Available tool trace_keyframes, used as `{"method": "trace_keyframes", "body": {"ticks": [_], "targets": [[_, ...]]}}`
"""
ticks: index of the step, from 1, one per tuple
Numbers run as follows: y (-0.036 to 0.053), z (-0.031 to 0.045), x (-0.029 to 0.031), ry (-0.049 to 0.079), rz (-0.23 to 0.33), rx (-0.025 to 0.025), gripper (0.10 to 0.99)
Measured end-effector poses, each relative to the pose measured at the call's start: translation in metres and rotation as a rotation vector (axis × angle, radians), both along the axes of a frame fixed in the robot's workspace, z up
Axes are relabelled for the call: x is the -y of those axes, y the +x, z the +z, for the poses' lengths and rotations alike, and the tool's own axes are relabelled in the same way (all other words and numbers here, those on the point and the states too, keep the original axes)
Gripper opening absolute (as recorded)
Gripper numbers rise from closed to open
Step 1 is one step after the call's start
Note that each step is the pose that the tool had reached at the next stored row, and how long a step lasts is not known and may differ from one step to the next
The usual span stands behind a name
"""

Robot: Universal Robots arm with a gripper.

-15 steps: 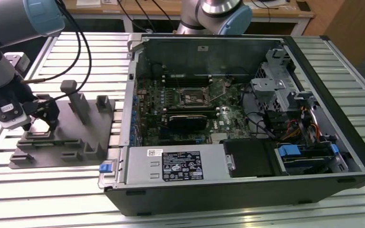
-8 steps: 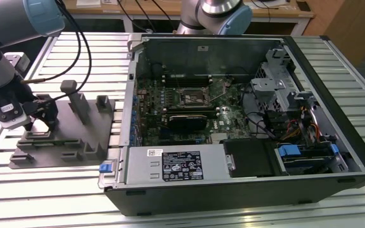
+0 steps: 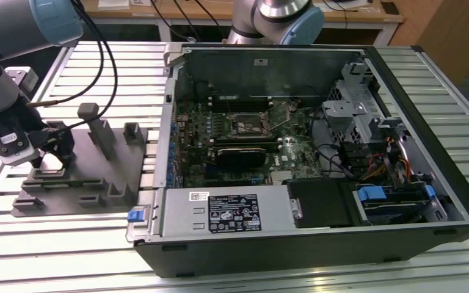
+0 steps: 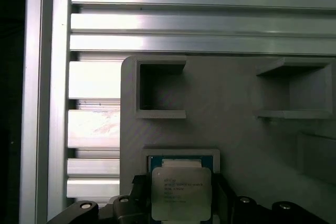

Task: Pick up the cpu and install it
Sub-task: 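Pick up the cpu and move it towards the insertion slot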

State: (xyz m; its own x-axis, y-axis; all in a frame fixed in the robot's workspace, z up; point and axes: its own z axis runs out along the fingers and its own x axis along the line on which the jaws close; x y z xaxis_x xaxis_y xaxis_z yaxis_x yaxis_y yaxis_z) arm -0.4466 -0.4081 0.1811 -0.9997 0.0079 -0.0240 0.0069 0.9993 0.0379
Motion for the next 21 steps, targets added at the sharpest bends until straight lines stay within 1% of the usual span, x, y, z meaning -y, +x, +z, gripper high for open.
{"method": "trace_keyframes", "body": {"ticks": [5,6,7,15,21], "targets": [[0.0000,0.0001,0.0000,0.000,0.000,-0.0001,0.624],[0.0000,0.0001,0.0000,0.000,0.000,-0.0001,0.604],[0.0000,0.0001,0.0000,0.000,0.000,-0.0001,0.545],[0.0000,0.0003,0.0000,0.001,0.000,0.0001,0.545],[0.0000,0.0047,0.0000,0.001,0.000,-0.0002,0.545]]}}
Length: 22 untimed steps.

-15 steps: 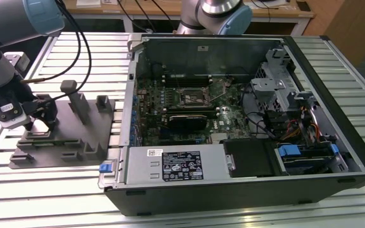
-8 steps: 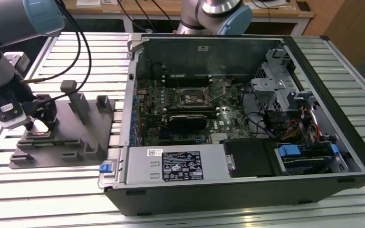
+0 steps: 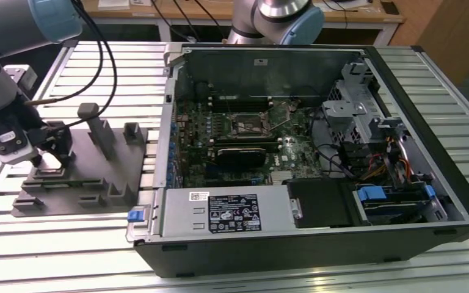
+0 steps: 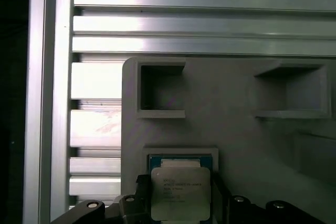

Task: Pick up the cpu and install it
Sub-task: 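Pick up the cpu and move it towards the insertion slot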

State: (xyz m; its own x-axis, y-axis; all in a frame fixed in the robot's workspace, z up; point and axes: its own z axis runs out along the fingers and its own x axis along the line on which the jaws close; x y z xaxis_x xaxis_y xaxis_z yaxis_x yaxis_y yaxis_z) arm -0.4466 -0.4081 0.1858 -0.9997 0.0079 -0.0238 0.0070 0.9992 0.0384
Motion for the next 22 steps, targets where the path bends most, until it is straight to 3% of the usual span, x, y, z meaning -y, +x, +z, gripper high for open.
{"method": "trace_keyframes", "body": {"ticks": [22], "targets": [[0.0001,0.0341,-0.0003,0.001,0.000,0.0002,0.545]]}}
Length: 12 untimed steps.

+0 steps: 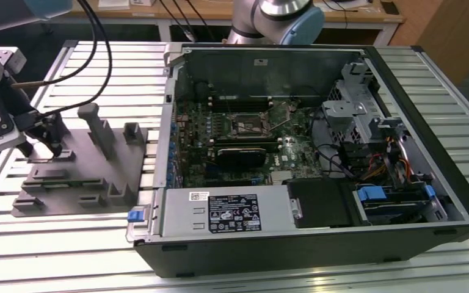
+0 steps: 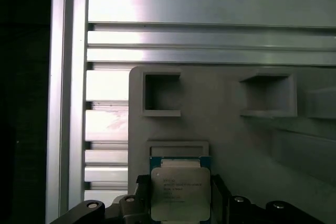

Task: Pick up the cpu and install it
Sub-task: 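Pick up the cpu and move it towards the insertion slot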

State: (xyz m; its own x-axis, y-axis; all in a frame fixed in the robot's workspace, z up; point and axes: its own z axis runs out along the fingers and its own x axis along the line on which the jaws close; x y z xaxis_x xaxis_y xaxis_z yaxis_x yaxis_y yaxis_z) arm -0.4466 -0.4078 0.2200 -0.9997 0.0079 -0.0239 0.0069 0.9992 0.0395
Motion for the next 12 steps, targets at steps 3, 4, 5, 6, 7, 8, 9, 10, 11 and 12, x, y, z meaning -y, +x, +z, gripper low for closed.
{"method": "trace_keyframes", "body": {"ticks": [3,4,5,6,7,8,9,10,11,12], "targets": [[0.0000,0.0045,-0.0002,0.000,0.000,-0.0001,0.545],[0.0000,0.0059,-0.0003,0.000,0.000,-0.0001,0.545],[0.0000,0.0073,-0.0004,0.000,0.000,0.0000,0.545],[0.0000,0.0088,-0.0004,0.000,0.000,0.0000,0.545],[0.0000,0.0104,-0.0005,0.001,0.000,0.0000,0.545],[0.0000,0.0120,-0.0006,0.001,0.000,0.0000,0.545],[0.0000,0.0136,-0.0007,0.001,0.000,0.0000,0.545],[0.0000,0.0153,-0.0007,0.001,0.000,-0.0001,0.545],[0.0000,0.0169,-0.0008,0.001,0.000,0.0000,0.545],[0.0000,0.0185,-0.0009,0.001,0.000,-0.0001,0.545]]}}
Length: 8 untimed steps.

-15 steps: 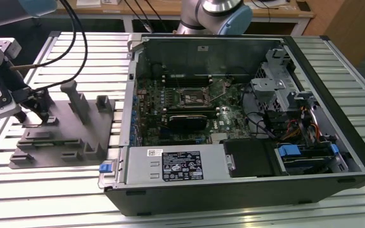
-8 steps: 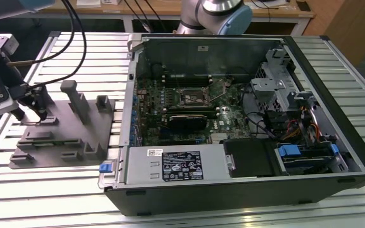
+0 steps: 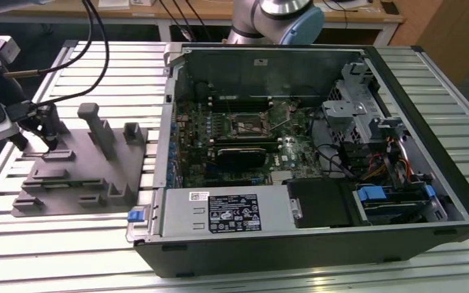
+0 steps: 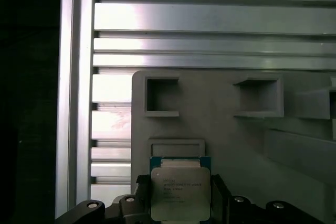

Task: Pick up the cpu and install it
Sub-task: 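Pick up the cpu and move it towards the insertion slot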

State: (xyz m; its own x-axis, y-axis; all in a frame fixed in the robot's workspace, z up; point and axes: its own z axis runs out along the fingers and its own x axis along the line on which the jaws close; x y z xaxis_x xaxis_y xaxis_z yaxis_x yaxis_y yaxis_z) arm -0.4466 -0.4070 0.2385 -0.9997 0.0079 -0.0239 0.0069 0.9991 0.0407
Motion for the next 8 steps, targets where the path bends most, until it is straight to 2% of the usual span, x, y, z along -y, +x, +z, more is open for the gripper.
{"method": "trace_keyframes", "body": {"ticks": [8], "targets": [[0.0000,0.0133,-0.0011,0.001,0.000,0.0000,0.545]]}}
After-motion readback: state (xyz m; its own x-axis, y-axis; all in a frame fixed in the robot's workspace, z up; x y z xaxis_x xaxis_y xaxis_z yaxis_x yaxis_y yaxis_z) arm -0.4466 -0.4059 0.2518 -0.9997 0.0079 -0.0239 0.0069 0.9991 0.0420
